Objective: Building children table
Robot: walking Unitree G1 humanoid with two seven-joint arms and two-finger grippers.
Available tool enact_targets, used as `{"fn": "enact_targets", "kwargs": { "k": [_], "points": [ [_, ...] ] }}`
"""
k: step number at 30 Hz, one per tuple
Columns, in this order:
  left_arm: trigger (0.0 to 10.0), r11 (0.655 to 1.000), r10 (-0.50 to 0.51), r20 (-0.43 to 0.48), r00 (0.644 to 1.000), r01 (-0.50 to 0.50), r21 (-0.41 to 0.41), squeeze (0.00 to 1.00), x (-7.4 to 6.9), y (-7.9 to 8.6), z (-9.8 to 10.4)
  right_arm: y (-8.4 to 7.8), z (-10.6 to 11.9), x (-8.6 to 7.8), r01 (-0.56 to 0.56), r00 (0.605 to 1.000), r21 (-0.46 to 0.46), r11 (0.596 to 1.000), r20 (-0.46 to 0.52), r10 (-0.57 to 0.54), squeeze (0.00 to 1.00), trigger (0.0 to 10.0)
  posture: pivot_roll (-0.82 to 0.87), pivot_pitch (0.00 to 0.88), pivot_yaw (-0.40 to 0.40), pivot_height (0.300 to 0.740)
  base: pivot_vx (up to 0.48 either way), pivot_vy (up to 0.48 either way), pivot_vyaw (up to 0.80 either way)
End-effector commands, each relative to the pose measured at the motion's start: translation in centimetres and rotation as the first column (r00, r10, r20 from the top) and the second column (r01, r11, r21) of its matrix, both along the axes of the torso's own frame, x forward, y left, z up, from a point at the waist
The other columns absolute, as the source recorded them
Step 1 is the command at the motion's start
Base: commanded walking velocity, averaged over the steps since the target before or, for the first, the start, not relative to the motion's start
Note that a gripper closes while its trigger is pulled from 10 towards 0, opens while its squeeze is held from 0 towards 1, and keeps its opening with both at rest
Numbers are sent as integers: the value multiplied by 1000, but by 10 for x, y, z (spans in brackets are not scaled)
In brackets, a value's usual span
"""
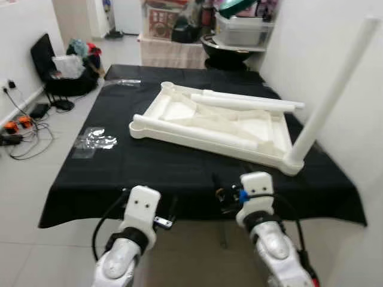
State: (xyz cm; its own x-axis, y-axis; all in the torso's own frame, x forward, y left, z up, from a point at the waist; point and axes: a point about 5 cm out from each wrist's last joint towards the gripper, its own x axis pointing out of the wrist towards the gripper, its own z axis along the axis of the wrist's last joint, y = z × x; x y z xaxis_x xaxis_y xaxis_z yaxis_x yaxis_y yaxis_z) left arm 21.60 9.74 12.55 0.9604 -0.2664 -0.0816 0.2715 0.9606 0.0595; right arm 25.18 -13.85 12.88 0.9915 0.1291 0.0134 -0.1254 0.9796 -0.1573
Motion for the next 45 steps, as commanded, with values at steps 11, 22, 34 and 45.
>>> {"fn": "enact_targets", "kwargs": {
  "k": [11,22,34,45],
  "points": [
    [10000,1000,1,70,998,-2,14,0,3,4,18,8,23,12,-163,984,-40,986,60,165,0,10000,48,52,-72,740,0,0,0],
    [10000,1000,12,146,989,-13,8,0,15,8,38,2,45,31,-145,982,-44,988,119,150,0,10000,49,51,-75,740,48,0,0],
    [10000,1000,5,159,987,-8,16,0,16,8,41,-11,46,44,-105,990,-13,994,94,105,0,10000,53,47,-78,740,326,0,0],
    [10000,1000,6,161,987,-9,20,0,16,9,42,-14,50,48,-92,990,-13,996,109,93,0,10000,55,32,-77,740,354,0,0]
  ]
}}
